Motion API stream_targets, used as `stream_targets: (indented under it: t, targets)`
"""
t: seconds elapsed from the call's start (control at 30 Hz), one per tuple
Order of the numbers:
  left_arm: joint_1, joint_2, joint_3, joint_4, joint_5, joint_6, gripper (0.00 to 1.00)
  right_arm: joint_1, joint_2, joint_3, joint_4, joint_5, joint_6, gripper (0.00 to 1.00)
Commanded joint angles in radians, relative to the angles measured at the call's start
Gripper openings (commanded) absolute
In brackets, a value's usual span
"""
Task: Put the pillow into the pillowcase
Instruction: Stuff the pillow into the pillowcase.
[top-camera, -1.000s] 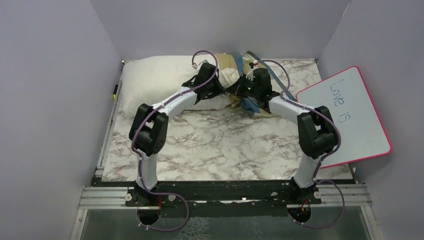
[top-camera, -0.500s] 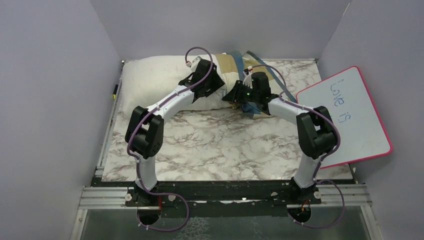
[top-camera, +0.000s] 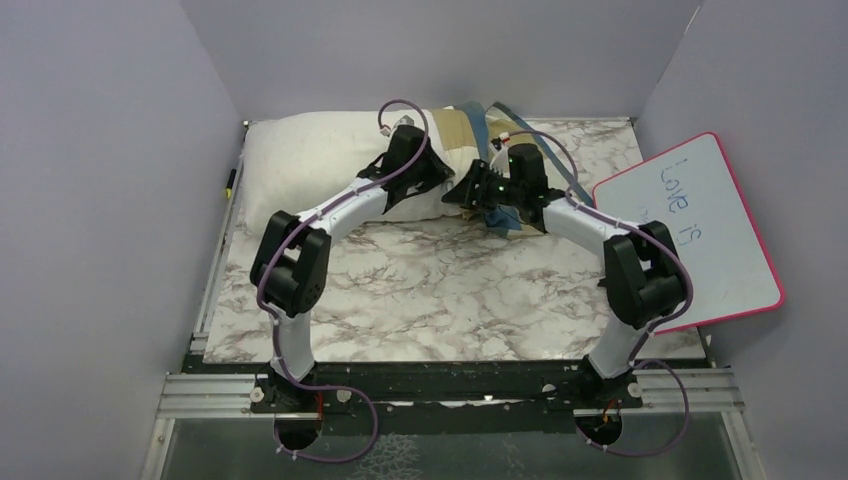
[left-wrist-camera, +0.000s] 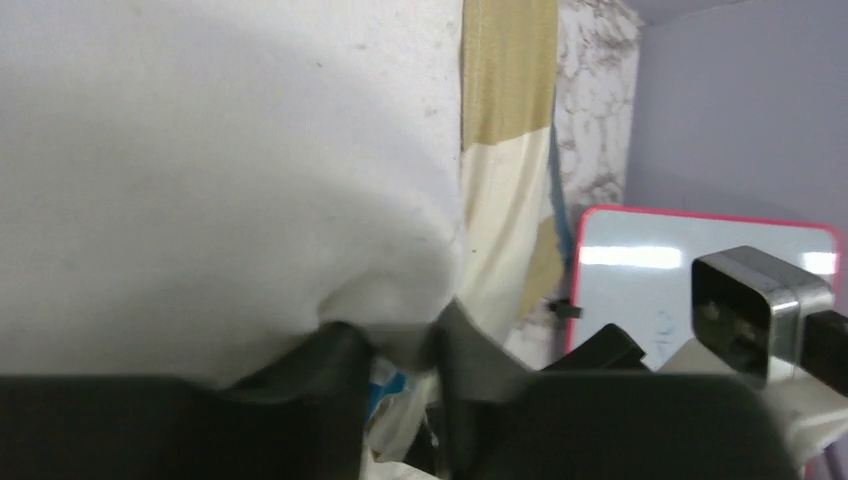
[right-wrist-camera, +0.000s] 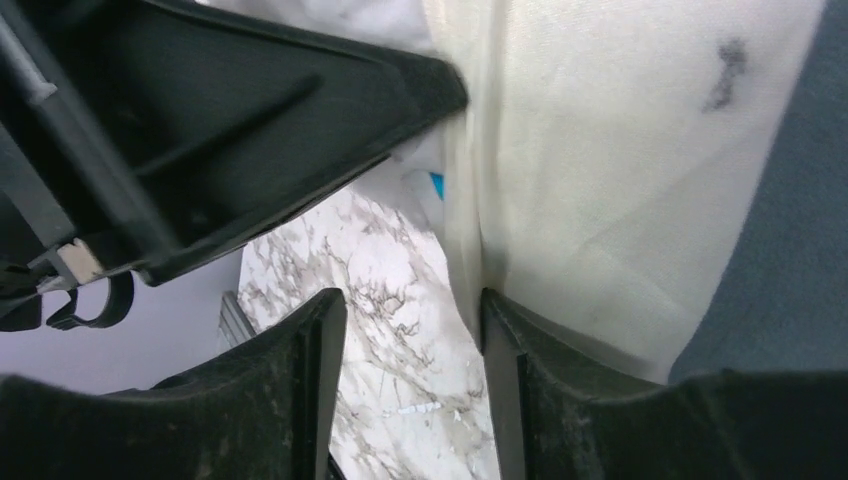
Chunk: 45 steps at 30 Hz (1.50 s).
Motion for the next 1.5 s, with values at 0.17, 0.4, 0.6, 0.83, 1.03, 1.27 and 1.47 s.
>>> stream_targets:
  t: [0.17, 0.4, 0.6, 0.83, 1.03, 1.27, 1.47]
  targets:
    - [0.0, 0.059, 0.175, 0.11, 0.014, 0.106, 0.0, 0.007, -0.283, 0.039, -0.381, 0.153, -0.049, 0.72]
    - [0.004, 0.146, 0.359, 0.079, -0.02, 0.131, 0.0, 0.015, -0.432, -0.191, -0.236, 0.296, 0.144, 0.74]
    - [0.005, 0.174, 0.401, 0.088, -0.039, 0.11, 0.0, 0.104, -0.309, -0.146, -0.108, 0.476, 0.291, 0.97]
    - [0.005, 0.177, 0.435, 0.062, -0.066, 0.115, 0.0, 0.168, -0.098, -0.1, 0.035, 0.684, 0.452, 0.94]
    - [0.005, 0.171, 0.429, 0.054, -0.094, 0.13, 0.0, 0.178, -0.008, -0.09, 0.043, 0.904, 0.435, 0.75]
    - [0.005, 0.193, 0.454, 0.059, -0.094, 0.126, 0.0, 0.176, 0.031, -0.179, 0.234, 0.977, 0.343, 0.6]
    - [0.005, 0.212, 0.504, 0.046, -0.119, 0.147, 0.0, 0.176, 0.176, -0.111, 0.409, 1.005, 0.28, 0.6]
